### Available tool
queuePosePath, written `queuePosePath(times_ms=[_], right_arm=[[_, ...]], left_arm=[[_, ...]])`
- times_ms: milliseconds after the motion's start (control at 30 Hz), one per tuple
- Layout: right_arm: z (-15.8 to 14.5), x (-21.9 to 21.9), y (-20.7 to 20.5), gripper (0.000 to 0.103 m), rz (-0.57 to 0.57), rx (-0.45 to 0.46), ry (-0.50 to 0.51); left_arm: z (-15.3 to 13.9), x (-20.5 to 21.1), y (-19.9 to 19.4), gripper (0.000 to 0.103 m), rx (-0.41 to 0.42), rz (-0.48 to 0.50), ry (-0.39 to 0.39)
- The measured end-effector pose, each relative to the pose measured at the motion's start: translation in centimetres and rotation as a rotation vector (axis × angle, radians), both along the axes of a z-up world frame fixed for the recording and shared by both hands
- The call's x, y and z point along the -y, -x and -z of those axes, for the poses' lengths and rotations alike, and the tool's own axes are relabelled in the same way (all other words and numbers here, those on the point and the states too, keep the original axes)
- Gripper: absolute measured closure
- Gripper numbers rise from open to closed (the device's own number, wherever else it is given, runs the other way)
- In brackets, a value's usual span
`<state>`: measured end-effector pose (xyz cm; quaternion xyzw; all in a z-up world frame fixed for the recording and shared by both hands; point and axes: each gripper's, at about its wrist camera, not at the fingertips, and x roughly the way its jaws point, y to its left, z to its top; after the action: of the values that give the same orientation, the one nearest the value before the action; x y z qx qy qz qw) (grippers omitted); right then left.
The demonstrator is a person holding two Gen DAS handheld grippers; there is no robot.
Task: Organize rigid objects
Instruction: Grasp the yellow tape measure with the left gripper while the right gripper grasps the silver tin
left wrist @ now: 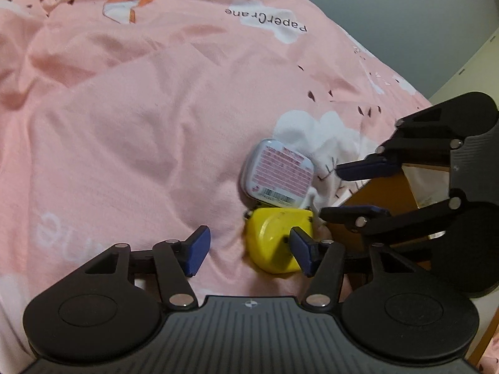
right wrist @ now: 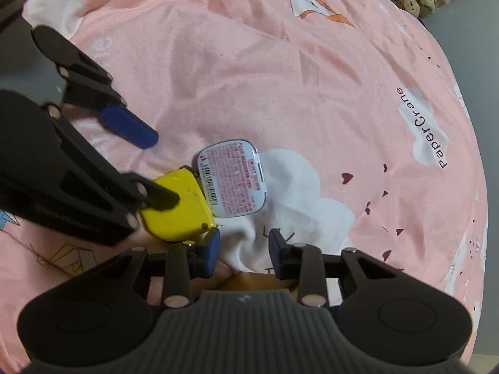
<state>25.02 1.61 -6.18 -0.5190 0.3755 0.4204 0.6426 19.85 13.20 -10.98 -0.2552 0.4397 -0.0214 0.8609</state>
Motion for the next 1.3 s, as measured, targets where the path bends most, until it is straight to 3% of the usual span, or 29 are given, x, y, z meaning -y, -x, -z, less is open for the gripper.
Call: queuePosePath(times_ms=[333,467,667,867,1000,1167,1300], right_arm=[[1.7,-0.5,0.6,0.079,-0.072,0.031,0.073],[2.2,-0.5,0.4,0.083,-0.068,0.034,0.079],[2.1,-0.6,0.0,0.081,-0.033,0.012,0.057],[2.3,-0.6,0.1,0.081,-0.034,0.018,0.063],[2.6,-0.5,0.4,0.079,-0.055,0.03,0.074],[2.9,-0.5,0.9,0.077,-0.08,0.051,0.092],[3.1,-0.9,0.8,0.077,-0.086,0.056,0.096]], left_arm=[[1.9,-0.3,-0.9,0.04,0.034,0.018,0.127],[2.3,-0.3,-1.1,0.049,0.051,0.014,0.162],[1.2,-0.4,0.5,0.069,0.072,-0.02,0.186],[1.6,-0.6,0.7,0.069,0.092,-0.022,0.271],[2.8,-0.1,0.1,0.071,0.057,-0.01,0.349],[3.6,0.2,-0.2,0.067,0.04,-0.024,0.325],[4.3,0.3,-0.9,0.074,0.034,-0.022,0.389]])
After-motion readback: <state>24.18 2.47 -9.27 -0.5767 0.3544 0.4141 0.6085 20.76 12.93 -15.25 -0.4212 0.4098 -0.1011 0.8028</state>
